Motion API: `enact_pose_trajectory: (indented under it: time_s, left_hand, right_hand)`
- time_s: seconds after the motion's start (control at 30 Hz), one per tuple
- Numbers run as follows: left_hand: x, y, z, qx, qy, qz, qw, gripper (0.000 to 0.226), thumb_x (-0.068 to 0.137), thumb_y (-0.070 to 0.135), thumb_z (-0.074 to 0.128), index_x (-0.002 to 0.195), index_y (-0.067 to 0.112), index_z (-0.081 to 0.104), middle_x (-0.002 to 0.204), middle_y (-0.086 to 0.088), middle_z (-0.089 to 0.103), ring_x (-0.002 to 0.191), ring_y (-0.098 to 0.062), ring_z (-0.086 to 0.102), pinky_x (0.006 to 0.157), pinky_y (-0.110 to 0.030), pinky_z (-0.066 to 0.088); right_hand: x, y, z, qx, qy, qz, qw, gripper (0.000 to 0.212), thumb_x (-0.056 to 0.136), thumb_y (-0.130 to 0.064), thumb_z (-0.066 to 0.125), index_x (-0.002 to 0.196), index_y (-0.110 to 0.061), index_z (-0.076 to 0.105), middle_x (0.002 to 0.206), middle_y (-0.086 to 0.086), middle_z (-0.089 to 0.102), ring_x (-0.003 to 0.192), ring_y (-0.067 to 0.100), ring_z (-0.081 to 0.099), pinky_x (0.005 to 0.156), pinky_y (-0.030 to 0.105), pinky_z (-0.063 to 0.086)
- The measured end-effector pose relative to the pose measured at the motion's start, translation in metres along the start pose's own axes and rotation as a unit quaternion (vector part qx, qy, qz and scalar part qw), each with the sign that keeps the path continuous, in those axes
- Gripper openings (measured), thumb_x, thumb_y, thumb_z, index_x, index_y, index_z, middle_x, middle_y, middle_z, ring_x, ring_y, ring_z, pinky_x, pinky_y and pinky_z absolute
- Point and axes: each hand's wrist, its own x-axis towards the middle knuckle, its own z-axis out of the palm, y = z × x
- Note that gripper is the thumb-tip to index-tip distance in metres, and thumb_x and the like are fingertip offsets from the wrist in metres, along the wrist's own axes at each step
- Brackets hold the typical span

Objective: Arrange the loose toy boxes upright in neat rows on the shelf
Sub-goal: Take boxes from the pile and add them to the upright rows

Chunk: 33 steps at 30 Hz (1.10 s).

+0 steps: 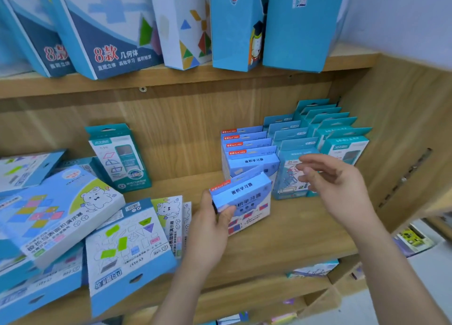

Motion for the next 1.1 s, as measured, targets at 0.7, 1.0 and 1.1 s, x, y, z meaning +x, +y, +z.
enact_pose_trajectory:
  time_s: [0.7, 1.0, 1.1]
  left_hand:
    - [0.05, 0.016, 0.077, 0.08, 0.11, -0.102, 0.985, 0.04, 0.093, 0.014, 0.055, 0.132, 0.009, 0.046, 0.105, 0.0, 0.068, 0.101, -0.024, 0.062, 0.059, -0.02, 0.031]
    - [0.047, 0.021, 0.08, 0.119, 0.115, -0.126, 0.978, 0.034, 0.093, 0.021, 0.055, 0.126, 0.012, 0.049, 0.108, -0.003, 0.069, 0.102, -0.026, 0.062, 0.066, -0.024, 0.039]
    - [0.041, 0.02, 0.077, 0.148, 0.081, -0.132, 0.977, 0.039, 0.093, 0.03, 0.054, 0.129, 0.016, 0.046, 0.113, -0.004, 0.067, 0.106, -0.028, 0.06, 0.076, -0.033, 0.047]
  right_hand:
    - [0.004, 0.073, 0.003, -0.084, -0.139, -0.06, 0.985, 0.057, 0.088, -0.011, 0.06, 0.138, -0.031, 0.04, 0.127, -0.013, 0.039, 0.118, 0.004, 0.042, 0.095, 0.041, 0.047]
    - [0.014, 0.072, 0.001, -0.112, -0.184, -0.094, 0.972, 0.058, 0.089, -0.015, 0.059, 0.141, -0.027, 0.037, 0.129, -0.006, 0.041, 0.12, 0.009, 0.043, 0.098, 0.039, 0.045]
    - [0.014, 0.07, -0.002, -0.11, -0.192, -0.1, 0.97, 0.059, 0.089, -0.016, 0.059, 0.142, -0.027, 0.036, 0.127, -0.007, 0.041, 0.117, 0.01, 0.045, 0.096, 0.04, 0.046]
